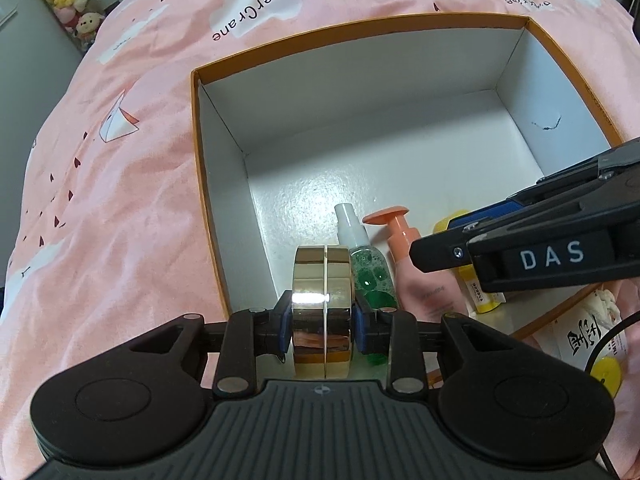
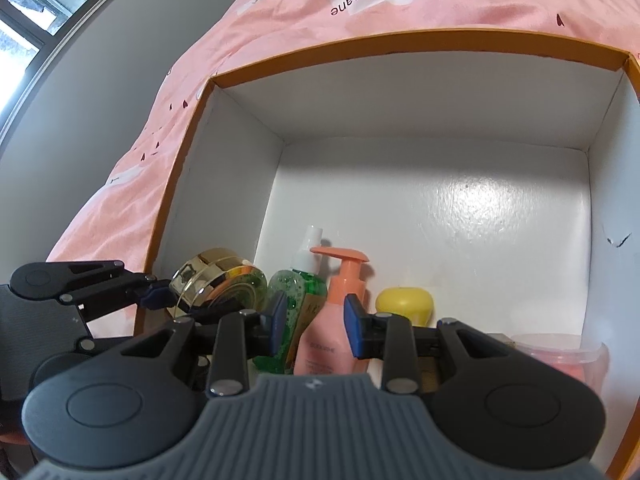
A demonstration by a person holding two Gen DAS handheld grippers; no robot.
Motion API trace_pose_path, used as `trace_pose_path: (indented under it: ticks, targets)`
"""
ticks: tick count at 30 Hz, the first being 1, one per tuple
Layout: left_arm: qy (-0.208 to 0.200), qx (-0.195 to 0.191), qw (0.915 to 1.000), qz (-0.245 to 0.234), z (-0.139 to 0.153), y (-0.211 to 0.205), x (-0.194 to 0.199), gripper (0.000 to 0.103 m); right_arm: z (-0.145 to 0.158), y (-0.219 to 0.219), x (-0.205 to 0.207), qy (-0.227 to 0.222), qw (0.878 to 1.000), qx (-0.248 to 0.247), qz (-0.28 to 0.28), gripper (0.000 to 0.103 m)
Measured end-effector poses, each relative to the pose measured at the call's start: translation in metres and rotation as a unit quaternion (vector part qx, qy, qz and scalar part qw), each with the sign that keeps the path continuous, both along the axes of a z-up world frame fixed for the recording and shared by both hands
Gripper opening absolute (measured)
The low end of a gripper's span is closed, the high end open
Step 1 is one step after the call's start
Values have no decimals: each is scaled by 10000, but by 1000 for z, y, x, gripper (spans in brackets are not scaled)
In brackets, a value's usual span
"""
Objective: Organize rigid objects
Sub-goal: 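Lower the spray bottle and gold compact into the orange box with both tools, then open both tools to release the bottle and compact, then withdraw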
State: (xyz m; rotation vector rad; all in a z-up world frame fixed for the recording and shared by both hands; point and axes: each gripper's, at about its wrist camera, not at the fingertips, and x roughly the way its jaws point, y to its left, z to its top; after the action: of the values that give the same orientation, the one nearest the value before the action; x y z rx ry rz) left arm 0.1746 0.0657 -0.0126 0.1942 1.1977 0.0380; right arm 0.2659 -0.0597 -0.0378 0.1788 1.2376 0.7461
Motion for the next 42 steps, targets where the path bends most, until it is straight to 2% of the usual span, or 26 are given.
trace_pose_path:
  ticks: [5, 9, 15, 19, 25, 28, 32, 38, 42]
  targets:
    - [-67, 30, 10000, 31, 1, 2, -1, 41, -3, 1, -4, 31, 10000, -51, 57, 32]
    - [-178, -154, 9996, 139, 6, 7, -6, 41, -4, 1, -6, 37, 9999, -70, 71, 33]
    - [-993, -181, 9945, 265, 24, -1, -31, 41, 1, -1, -14, -77, 9999, -114, 85, 33]
    - [-1388, -543, 9886, 229, 38, -9, -49, 39, 9, -6, -26, -255, 9994, -210, 26, 33]
    - [-1850, -965, 9778, 215, 49, -21, -77, 39, 28, -23, -49, -751, 9964, -354, -190, 33]
    - [-2019, -1020, 9740, 111, 51, -30, -88, 39, 40, -33, -62, -1016, 9936, -444, -235, 34]
    - [-1959, -1504, 9690, -56, 50, -36, -102, 39, 49, -49, -81, -1189, 9909, -531, -352, 37]
    - [-1587, -2129, 9638, -235, 35, -32, -107, 39, 51, -78, -107, -1119, 9903, -571, -588, 41]
    - [-1406, -2193, 9652, -229, 25, -32, -113, 39, 45, -97, -119, -986, 9896, -681, -793, 43]
